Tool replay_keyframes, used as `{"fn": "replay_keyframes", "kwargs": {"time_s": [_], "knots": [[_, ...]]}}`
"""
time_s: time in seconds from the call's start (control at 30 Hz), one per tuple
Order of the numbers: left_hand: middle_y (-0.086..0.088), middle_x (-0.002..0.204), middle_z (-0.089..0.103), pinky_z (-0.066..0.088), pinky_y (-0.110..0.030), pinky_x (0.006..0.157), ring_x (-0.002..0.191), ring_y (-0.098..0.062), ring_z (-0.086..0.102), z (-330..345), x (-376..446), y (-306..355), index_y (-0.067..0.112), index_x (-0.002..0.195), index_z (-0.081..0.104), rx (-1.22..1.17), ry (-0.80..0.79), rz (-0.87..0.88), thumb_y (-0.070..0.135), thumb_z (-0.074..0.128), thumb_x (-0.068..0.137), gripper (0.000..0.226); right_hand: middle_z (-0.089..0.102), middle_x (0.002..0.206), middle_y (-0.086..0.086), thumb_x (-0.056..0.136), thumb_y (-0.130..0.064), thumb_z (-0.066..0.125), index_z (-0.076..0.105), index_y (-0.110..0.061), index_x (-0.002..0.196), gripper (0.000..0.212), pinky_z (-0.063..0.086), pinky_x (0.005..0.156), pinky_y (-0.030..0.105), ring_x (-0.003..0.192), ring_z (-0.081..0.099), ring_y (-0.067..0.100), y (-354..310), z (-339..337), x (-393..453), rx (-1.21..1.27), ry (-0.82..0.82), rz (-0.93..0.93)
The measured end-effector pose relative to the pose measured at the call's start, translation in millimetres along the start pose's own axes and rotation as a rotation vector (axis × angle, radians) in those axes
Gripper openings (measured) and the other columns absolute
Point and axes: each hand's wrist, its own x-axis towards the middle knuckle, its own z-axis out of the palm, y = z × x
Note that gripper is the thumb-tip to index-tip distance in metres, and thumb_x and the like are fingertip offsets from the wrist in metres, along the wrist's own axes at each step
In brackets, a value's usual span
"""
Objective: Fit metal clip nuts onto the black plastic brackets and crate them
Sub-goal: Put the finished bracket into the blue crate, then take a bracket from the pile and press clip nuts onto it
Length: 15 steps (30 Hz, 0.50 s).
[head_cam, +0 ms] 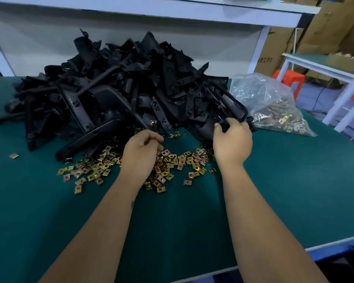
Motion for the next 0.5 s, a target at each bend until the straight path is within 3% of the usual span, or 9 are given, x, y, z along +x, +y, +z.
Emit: {"fn": "replay_keyframes", "kwargs": {"time_s": [0.07,0.17,0.23,0.33,0.5], "knots": [[0.002,0.079,0.069,0.044,-0.017,0.065,0.070,-0.002,0.061,0,2,-1,0.023,0.085,0.069,0.017,-0.026,-0.029,0.006,0.047,0.095,0.030,0.053,0.115,0.011,0.098,-0.030,0.056,0.064,-0.012,0.125,0.034,0.043,0.072,0.035,0.095,0.054,0.029,0,-1,-1,0.012,0.056,-0.012],[0.002,0.080,0.069,0.044,-0.009,0.061,0.063,0.006,0.060,-3,5,0,0.022,0.086,0.070,-0.023,-0.071,-0.046,0.006,0.048,0.095,0.029,0.052,0.112,0.010,0.099,-0.027,0.055,0.066,-0.007,0.116,0.028,0.047,0.063,0.037,0.077,0.047,0.020,-4,-6,-4,0.066,0.188,-0.067],[0.002,0.079,0.069,0.044,-0.007,0.058,0.061,0.006,0.060,-5,5,2,0.020,0.087,0.071,-0.059,-0.080,-0.049,0.006,0.048,0.096,0.029,0.054,0.109,0.013,0.098,-0.023,0.058,0.068,-0.004,0.111,0.025,0.049,0.063,0.036,0.075,0.049,0.021,-10,-11,-7,0.137,0.255,-0.189],[0.002,0.080,0.075,0.053,-0.019,0.065,0.071,-0.007,0.071,-10,4,7,0.019,0.096,0.071,-0.207,-0.110,-0.070,0.012,0.045,0.102,0.028,0.060,0.104,0.016,0.091,-0.013,0.065,0.071,-0.003,0.104,0.018,0.051,0.065,0.034,0.080,0.059,0.026,-24,-14,-18,0.236,0.310,-0.475],[-0.006,0.114,0.074,0.059,-0.032,0.075,0.103,-0.027,0.071,-20,5,11,0.027,0.131,0.053,-0.604,-0.304,-0.030,0.041,0.035,0.106,0.035,0.066,0.103,0.010,0.088,-0.004,0.066,0.069,-0.001,0.094,0.007,0.051,0.062,0.029,0.080,0.060,0.018,-46,-8,-42,0.328,0.140,-0.817]]}}
